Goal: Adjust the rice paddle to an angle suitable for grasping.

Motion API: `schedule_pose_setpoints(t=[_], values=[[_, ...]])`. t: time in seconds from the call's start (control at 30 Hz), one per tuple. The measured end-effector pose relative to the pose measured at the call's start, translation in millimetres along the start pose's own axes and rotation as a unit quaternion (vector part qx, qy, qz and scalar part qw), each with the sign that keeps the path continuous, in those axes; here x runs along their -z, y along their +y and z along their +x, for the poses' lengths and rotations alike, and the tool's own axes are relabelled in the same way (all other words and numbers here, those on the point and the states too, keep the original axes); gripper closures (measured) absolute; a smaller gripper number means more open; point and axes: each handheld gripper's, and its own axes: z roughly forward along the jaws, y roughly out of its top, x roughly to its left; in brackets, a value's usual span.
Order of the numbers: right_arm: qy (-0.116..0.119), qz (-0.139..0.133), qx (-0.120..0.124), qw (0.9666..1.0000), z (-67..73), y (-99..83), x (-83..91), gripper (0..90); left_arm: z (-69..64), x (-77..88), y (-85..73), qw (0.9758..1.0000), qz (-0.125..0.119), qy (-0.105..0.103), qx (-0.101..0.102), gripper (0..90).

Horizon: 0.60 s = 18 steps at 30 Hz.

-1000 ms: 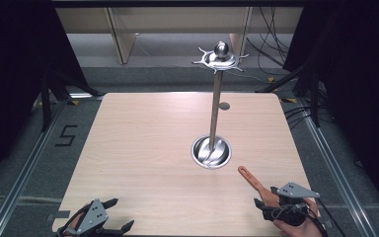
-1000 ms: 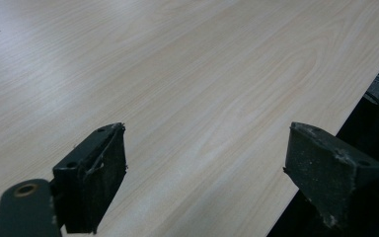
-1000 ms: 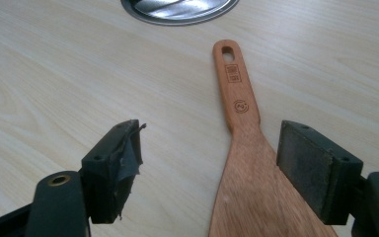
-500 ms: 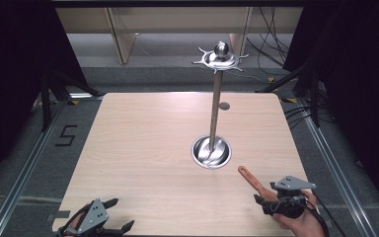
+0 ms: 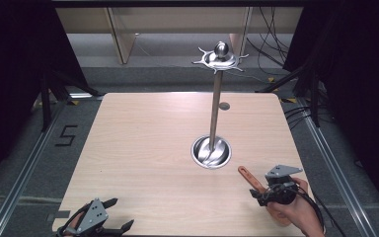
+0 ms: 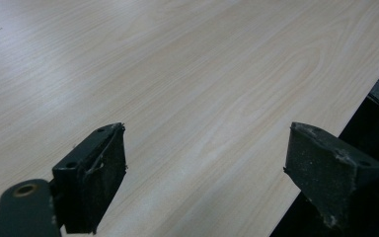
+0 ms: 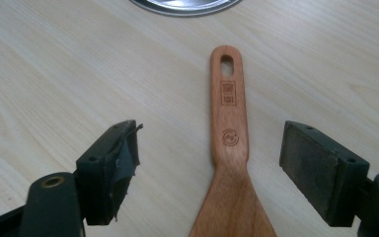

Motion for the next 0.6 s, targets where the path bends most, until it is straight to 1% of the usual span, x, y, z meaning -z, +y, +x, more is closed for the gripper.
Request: schedule_pose_setpoints(t=[0.03, 0.07, 0.1, 0.13, 0.17, 0.2, 0.23, 0.27, 0.3, 0.33, 0.37, 0.4, 0.43, 0.47, 0.5, 0.53, 0.57, 0.6], values=[[0.0, 0.0, 0.0, 1.0, 0.0, 0.0, 0.0, 24.1, 0.0, 0.0, 0.0, 1.0, 0.0, 0.0, 0.0, 15.1], [-0.002, -0.001, 0.002, 1.0, -1.1, 3.6, -1.2, 24.3, 2.1, 0.6, 0.6, 0.9999, 0.003, 0.001, -0.014, 15.1], [-0.002, -0.001, -0.009, 1.0, 0.1, 4.9, -0.9, 24.4, 2.1, 0.7, 0.6, 0.9999, 0.003, 0.0, -0.013, 15.1], [-0.004, 0.004, -0.001, 1.0, -0.9, 6.7, -1.2, 24.7, 1.9, 0.5, 0.8, 0.9999, 0.003, 0.001, -0.013, 15.1], [-0.004, 0.004, -0.001, 1.0, -0.9, 6.7, -1.2, 24.7, 1.9, 0.5, 0.8, 0.9999, 0.003, 0.001, -0.013, 15.1], [-0.003, 0.005, 0.003, 1.0, -1.4, 8.9, -2.0, 25.0, -0.3, -0.1, -0.1, 1.0, 0.001, 0.0, 0.002, 15.1], [-0.002, 0.005, -0.005, 1.0, -0.7, 9.9, -2.3, 25.0, -0.3, 0.0, -0.2, 1.0, 0.002, 0.002, 0.004, 15.1], [-0.002, 0.002, 0.003, 1.0, -2.0, 10.6, -4.5, 25.7, 0.5, 0.2, 0.1, 1.0, 0.002, 0.002, -0.004, 15.1], [-0.003, 0.005, 0.004, 1.0, -1.9, 11.4, -4.8, 27.4, 0.5, 0.2, 0.1, 1.0, 0.002, 0.002, -0.004, 15.1], [-0.002, 0.008, 0.006, 0.9999, -2.0, 12.1, -5.1, 28.4, 1.4, 0.4, 0.6, 0.9999, 0.001, 0.001, -0.012, 15.1], [-0.002, 0.008, 0.006, 0.9999, -2.0, 12.1, -5.1, 28.4, 0.1, 0.4, 0.2, 1.0, 0.001, 0.003, 0.002, 15.1], [-0.005, -0.004, 0.002, 1.0, -2.2, 12.9, -8.9, 28.5, 1.3, 0.5, 0.3, 1.0, 0.002, 0.002, -0.006, 15.1], [0.001, 0.016, -0.008, 0.9998, -2.0, 14.8, -6.0, 29.1, 1.2, 0.6, 0.0, 1.0, 0.004, 0.004, -0.005, 15.1], [0.001, 0.016, 0.001, 0.9999, -4.3, 15.3, -7.3, 29.8, 1.2, 0.6, 0.0, 1.0, 0.004, 0.004, -0.005, 15.1], [0.002, 0.007, -0.011, 0.9999, -4.1, 15.8, -9.4, 30.4, 1.6, 0.4, 0.5, 0.9999, 0.001, 0.002, -0.012, 15.1], [0.003, 0.023, -0.005, 0.9997, -5.8, 17.4, -7.2, 31.0, 1.2, 0.2, 0.8, 0.9999, -0.001, 0.001, -0.011, 15.1], [0.005, 0.017, -0.009, 0.9998, -6.3, 18.0, -9.8, 31.3, 0.4, -0.8, 0.7, 0.9999, -0.009, 0.001, -0.006, 15.1], [0.004, 0.019, -0.002, 0.9998, -7.9, 18.6, -10.9, 32.1, 0.5, -0.6, 0.8, 0.9999, -0.009, 0.0, -0.006, 15.1]])
